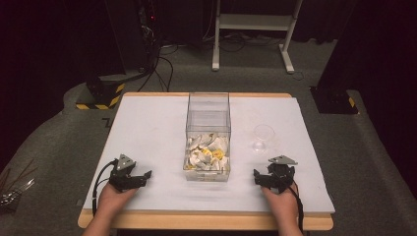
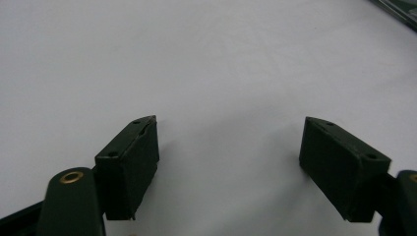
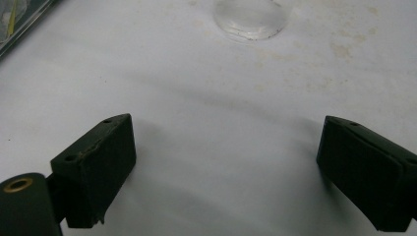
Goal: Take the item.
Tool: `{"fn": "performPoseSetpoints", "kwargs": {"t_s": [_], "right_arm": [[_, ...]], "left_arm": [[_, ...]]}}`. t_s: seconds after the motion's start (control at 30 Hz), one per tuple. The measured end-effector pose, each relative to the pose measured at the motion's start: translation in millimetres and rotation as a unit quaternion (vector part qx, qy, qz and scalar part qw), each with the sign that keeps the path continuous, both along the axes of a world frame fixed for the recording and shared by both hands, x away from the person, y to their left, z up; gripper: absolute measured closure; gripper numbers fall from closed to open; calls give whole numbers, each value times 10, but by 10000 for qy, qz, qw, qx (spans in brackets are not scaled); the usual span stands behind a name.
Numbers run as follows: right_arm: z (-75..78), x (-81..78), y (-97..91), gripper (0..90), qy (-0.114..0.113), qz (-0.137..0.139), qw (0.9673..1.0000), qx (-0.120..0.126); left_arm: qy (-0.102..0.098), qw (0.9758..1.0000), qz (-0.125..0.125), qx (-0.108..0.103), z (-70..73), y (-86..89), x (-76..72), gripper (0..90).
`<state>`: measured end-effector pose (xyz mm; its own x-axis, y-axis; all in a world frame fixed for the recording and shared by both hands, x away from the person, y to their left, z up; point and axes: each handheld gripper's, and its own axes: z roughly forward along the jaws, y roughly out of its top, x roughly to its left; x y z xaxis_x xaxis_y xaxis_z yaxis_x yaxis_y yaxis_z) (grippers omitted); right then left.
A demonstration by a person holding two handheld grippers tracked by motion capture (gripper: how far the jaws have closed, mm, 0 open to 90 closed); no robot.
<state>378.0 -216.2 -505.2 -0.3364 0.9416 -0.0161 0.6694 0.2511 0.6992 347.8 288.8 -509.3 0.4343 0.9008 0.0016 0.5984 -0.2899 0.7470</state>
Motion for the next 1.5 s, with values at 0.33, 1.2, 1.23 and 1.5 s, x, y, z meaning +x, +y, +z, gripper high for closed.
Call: {"fn": "performPoseSetpoints", "kwargs": {"t_s": [0.33, 1.2, 1.23, 1.5], "right_arm": [[-3, -2, -2, 76, -17, -2, 10000, 11], [24, -21, -14, 87, -78, 86, 9999, 4], [31, -30, -12, 86, -88, 77, 9999, 25], [109, -76, 3, 87, -270, 184, 9995, 53]], "left_arm": [[6, 10000, -1, 1, 1, 0, 1, 229], [16, 10000, -1, 7, 3, 0, 2, 229], [15, 10000, 0, 7, 3, 0, 2, 229], [13, 10000, 2, 10, 3, 0, 2, 229]]}}
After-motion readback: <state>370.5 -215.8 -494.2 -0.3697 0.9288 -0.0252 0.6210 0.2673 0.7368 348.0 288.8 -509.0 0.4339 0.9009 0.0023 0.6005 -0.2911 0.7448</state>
